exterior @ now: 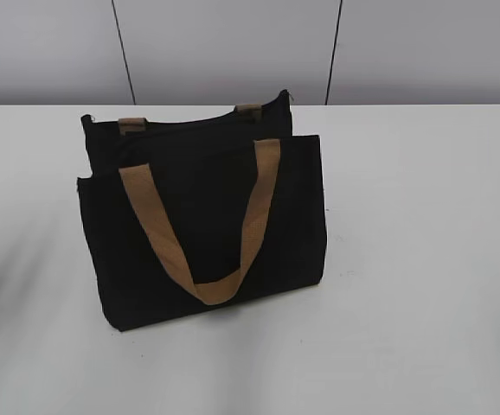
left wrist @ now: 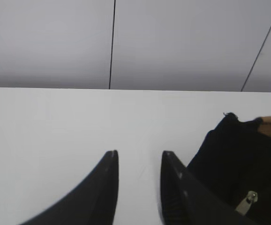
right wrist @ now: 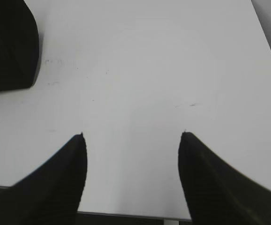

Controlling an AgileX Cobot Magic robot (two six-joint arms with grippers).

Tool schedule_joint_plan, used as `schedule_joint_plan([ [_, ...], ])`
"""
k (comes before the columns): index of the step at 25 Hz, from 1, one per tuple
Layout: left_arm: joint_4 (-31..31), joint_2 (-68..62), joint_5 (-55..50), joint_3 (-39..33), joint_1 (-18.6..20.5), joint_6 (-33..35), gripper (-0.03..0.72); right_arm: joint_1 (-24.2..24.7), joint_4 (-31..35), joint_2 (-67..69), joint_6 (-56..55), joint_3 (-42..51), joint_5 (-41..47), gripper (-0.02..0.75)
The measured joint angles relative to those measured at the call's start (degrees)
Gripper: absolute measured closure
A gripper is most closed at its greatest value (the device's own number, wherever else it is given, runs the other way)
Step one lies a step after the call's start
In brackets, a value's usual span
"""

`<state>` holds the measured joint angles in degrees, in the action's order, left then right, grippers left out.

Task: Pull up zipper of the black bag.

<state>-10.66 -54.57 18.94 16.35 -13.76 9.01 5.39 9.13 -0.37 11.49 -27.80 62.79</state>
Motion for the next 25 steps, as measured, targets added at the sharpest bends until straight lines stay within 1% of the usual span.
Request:
schedule_joint_plan([
  [6,0.05,-8.05,5.51,0.00,-4.70,-1.03,0.450,0.00,0.00,0.00,0.00,0.00,0.00,0.259],
  [11,0.17,-14.18,7.54,0.00,-6.92,-3.57,0.449,0.00,0.00,0.00,0.00,0.00,0.00,0.259],
  [13,0.62,-15.78,8.57,-0.88,-8.20,-4.86,0.449,0.00,0.00,0.00,0.00,0.00,0.00,0.259],
  [17,0.91,-18.04,13.72,-4.01,-11.34,-5.51,0.449,0.04,0.00,0.00,0.00,0.00,0.00,0.259],
  [19,1.09,-19.57,15.43,-5.02,-12.28,-5.86,0.449,0.04,0.00,0.00,0.00,0.00,0.00,0.259],
  [22,3.42,-23.09,16.82,-5.21,-12.58,-6.20,0.449,0.04,0.00,0.00,0.00,0.00,0.00,0.259],
  [25,7.44,-27.25,19.60,-5.37,-12.58,-6.25,0.439,0.04,0.00,0.00,0.00,0.00,0.00,0.259],
])
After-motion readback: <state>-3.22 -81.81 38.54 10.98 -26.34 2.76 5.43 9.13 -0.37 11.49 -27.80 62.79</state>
